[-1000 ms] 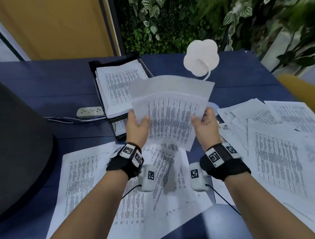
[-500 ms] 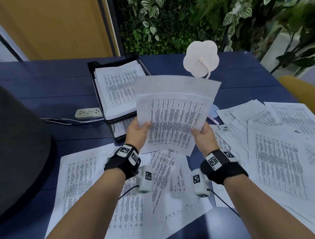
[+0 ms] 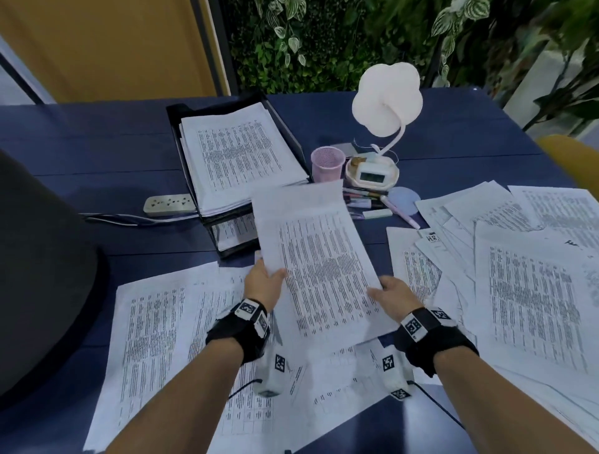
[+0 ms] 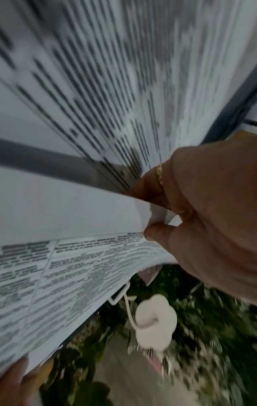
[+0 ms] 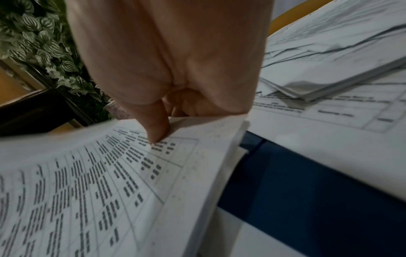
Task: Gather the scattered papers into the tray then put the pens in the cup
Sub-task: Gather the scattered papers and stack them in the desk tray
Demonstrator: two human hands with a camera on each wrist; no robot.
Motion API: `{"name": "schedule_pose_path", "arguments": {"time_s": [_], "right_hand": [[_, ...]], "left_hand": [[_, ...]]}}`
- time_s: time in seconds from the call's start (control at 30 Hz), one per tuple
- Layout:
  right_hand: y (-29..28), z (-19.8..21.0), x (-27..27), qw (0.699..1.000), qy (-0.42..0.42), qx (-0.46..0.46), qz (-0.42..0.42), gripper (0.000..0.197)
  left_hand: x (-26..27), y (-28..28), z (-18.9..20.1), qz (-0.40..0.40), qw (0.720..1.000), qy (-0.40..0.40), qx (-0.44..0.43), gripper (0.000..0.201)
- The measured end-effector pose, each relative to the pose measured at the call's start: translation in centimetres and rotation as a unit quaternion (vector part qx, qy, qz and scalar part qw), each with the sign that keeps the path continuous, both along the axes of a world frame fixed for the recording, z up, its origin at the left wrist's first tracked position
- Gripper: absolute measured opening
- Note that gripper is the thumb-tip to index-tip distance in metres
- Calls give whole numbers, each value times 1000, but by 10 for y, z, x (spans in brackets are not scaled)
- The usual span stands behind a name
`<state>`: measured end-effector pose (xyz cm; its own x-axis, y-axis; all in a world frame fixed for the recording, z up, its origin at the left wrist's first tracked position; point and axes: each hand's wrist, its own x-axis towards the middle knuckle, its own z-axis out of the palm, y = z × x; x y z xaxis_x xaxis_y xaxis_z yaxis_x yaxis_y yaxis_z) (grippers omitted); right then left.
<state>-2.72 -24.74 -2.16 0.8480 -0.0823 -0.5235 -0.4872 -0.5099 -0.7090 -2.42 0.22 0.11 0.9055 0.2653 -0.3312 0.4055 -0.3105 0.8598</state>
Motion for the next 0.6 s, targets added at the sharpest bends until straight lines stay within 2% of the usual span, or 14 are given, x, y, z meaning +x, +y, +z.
{"name": "schedule_pose_path", "arguments": {"time_s": [0.13,0.27,0.37,0.43,0.53,0.6], "right_hand": [[1,-8,-8,998,14,-47,39,23],[9,-3,-7,998,6,-41,54,13],[15,2,-5,995,85,22,51,10],[20,5,-4,988,135,46,50,16],[30,7,7,993,110,29,40,18],[40,7,20,995,91,40,24,19]], "left_hand": [[-20,7,-28,6,998,61,21,36],[-19,21,-34,37,997,63,-7,35],[-12,32,-28,62,997,48,-23,30],[-4,40,-25,82,995,42,-37,29],[7,50,-23,120,989,41,-70,29],[13,55,-23,143,985,46,-85,44]]}}
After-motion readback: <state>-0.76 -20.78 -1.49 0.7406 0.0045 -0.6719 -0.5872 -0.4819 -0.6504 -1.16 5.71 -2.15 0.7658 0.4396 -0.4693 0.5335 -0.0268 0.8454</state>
